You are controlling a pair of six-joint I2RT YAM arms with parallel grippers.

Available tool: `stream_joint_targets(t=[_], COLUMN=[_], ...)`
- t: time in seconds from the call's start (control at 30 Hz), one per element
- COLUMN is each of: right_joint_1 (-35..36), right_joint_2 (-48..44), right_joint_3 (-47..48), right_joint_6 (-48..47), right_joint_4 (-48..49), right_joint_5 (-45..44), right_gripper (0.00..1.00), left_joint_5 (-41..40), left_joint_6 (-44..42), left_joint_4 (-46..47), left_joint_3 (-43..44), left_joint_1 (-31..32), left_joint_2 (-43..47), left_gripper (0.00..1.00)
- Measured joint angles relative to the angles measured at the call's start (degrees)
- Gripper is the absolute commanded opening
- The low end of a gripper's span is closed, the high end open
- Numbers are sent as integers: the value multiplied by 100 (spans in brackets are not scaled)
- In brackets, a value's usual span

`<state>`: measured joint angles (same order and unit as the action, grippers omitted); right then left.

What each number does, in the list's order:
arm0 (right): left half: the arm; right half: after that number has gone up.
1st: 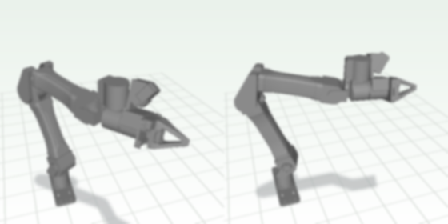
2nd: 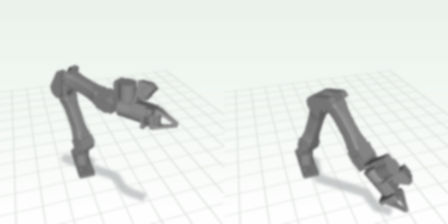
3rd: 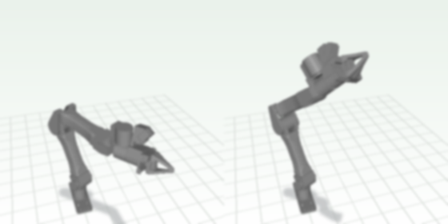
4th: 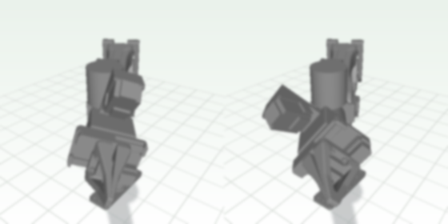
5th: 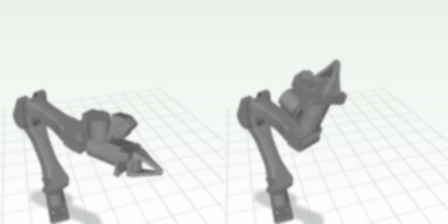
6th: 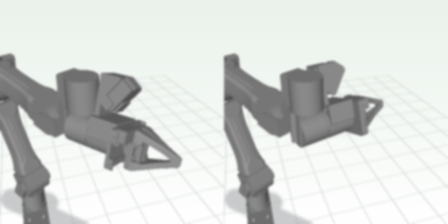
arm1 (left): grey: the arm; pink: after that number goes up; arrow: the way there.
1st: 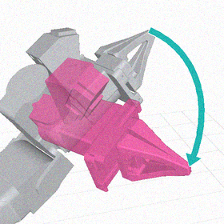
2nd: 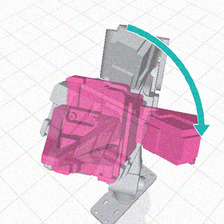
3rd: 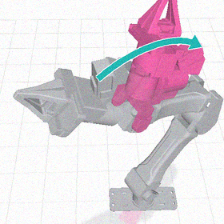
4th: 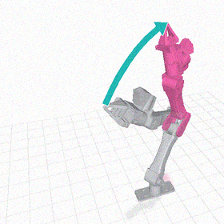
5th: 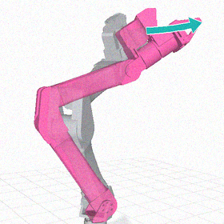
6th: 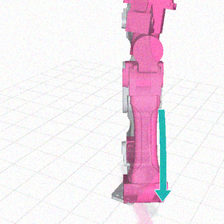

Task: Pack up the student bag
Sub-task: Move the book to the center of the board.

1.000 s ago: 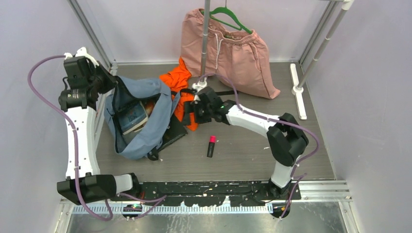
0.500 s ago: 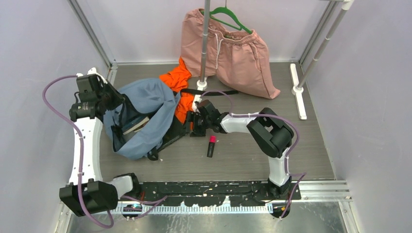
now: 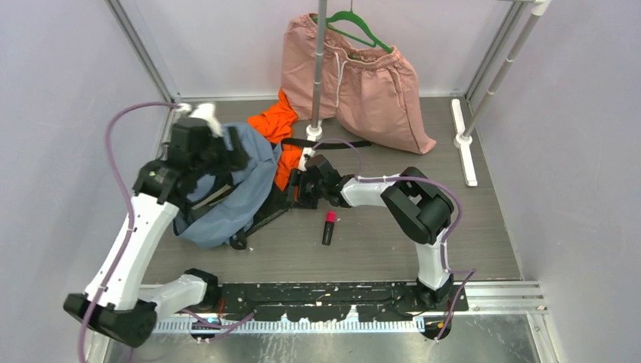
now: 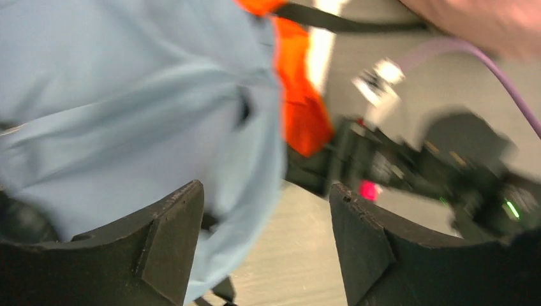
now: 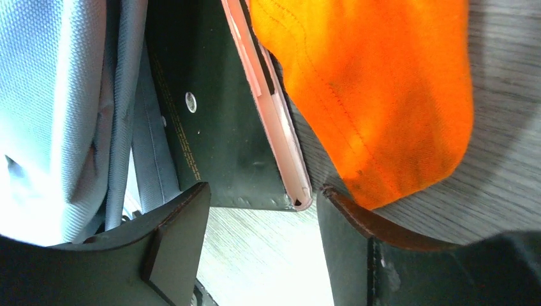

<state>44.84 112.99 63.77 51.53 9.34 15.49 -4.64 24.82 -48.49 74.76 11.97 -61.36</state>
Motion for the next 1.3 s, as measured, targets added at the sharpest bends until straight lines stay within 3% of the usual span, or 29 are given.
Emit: stream_joint_targets(t=[0.07,0.2,0.27,0.37,0.73,0.9,1.13,1.3], right_joint_1=[0,-44,-74,-120,-184,-186,-201,-234], right_joint_2=[0,-9,-17,-26,7,94,267,387], right_joint_3=[-7,-164,-256,-365,-455,-413,-280,-280], right_joint_6=[-7,87,127,164,251,256,254,245], right_joint_4=[11,245,396,577,723,785,935,1244], right_joint_5=[-20,-9,22,72,146,205,444,763], right_gripper=[64,63,62,60,53,46,52,52], left_joint_5=[-87,-214,-310,-358,-1281,-1263,-717,-570], left_joint_6=[-59,103,367,636,1130,1257,1375,1384], left_joint_4=[4,70,190,234,573,1023,1725,1869], left_joint_3=[111,-61,-481,-927,-1967,-2190,-2898,-3182], left_joint_1=[1075,2614,3272,3620,3331,3176,2116,1764], left_joint_2=[-72,-323,-452,-597,-1377,-1635,-1576,-1626], left_gripper=[61,58,54,49,47,42,40,39])
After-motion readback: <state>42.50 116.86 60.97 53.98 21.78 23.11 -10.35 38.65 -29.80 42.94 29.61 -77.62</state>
